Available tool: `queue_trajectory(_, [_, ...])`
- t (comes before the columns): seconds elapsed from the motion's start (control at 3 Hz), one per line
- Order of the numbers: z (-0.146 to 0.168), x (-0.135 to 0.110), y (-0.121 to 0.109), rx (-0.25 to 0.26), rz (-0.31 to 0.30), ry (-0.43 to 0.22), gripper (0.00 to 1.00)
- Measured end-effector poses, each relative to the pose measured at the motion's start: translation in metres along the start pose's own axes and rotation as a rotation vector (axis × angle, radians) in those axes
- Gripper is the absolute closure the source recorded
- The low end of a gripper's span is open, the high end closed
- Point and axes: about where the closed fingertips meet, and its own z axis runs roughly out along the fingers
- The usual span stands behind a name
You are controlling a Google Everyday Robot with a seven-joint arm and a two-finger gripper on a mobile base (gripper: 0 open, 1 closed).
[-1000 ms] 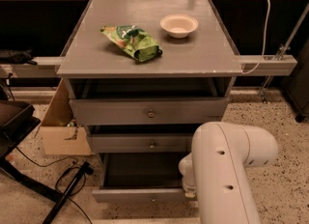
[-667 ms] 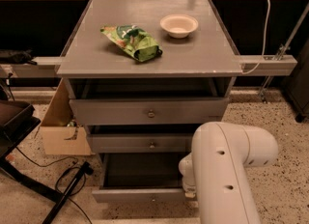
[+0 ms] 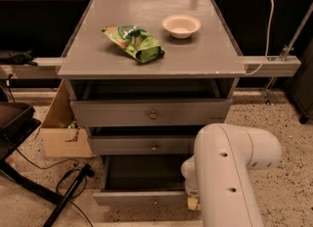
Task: Open bottom drawer
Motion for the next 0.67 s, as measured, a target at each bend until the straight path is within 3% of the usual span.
queue_trajectory(0.33, [0.0000,0.0000,0.0000,0.000,0.000,0.000,0.00])
queue_trajectory(0.67, [-0.0002,-0.0014,0.0000,0.003,-0.008,-0.009,0.00])
